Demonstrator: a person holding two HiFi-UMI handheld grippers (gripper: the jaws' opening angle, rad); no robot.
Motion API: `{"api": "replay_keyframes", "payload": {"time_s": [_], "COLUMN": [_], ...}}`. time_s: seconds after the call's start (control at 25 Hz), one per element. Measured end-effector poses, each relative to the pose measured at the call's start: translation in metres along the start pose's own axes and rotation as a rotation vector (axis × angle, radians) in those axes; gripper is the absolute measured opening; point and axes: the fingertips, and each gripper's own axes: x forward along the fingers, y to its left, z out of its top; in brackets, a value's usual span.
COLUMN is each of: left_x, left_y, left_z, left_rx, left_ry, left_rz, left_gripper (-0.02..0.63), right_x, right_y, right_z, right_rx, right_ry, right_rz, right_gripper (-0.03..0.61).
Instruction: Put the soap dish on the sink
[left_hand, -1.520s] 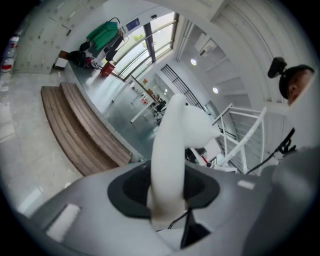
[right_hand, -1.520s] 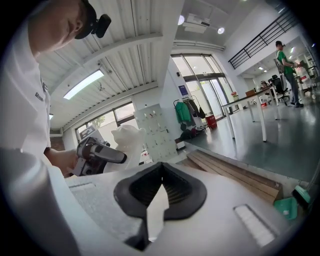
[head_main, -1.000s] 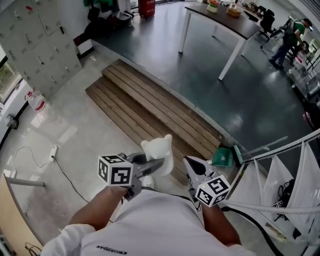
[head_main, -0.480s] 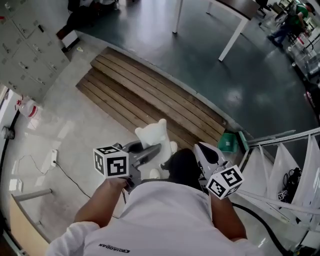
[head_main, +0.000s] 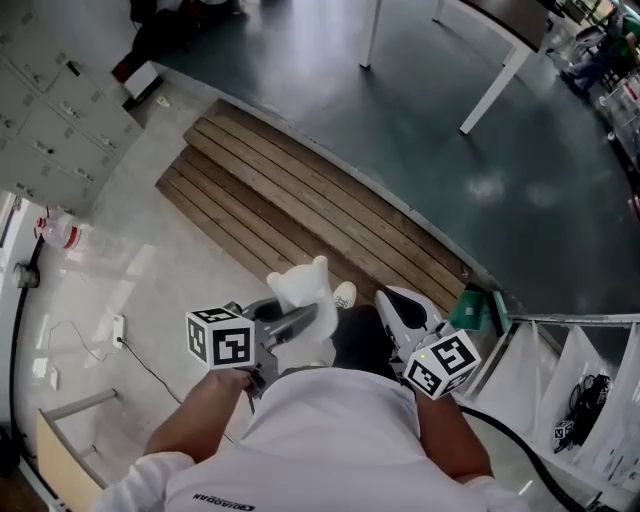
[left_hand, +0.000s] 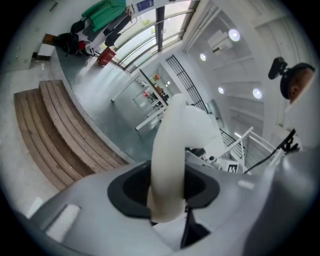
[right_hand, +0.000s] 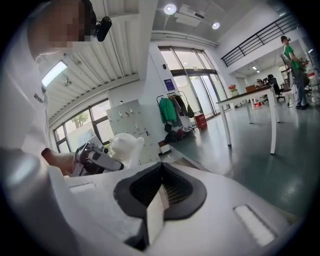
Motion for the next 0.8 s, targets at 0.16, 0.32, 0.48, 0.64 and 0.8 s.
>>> {"api": "replay_keyframes", "payload": {"time_s": [0.16,0.32,0.48,0.64,0.8], "left_x": [0.024,0.036,0.047,0.054,0.059], "left_y": [-0.003,-0.029,-0.056,-0.069,-0.065], "left_z": [0.076,0.151,0.201,0.226,0.238], "left_rx": [0.032,0.067,0.102,0.118,0.089], "left_ry": [0.023,0.000,-0.021,-0.036,-0.033], "left_rz": [0.005,0.013,0.001,-0.008,0.000], "left_gripper": [0.161,0.161,0.161,0.161,0.161], "right_x": [0.029,0.039,0.044,0.046,0.048], "right_y": [-0.041,-0.063,-0.076,-0.085,-0.105], "right_z": [0.043,0.105,0.153,0.168,0.164], "right_rx": [0.049,0.045,0.005,0.013,0.057], "right_ry": [-0.012,-0.047,-0.099,-0.121,-0.112], "right_rz": [-0.011,-0.012,-0.008,-0.006,-0.025], "right_gripper": [0.002,0.002,0.002,0.002,0.002]}}
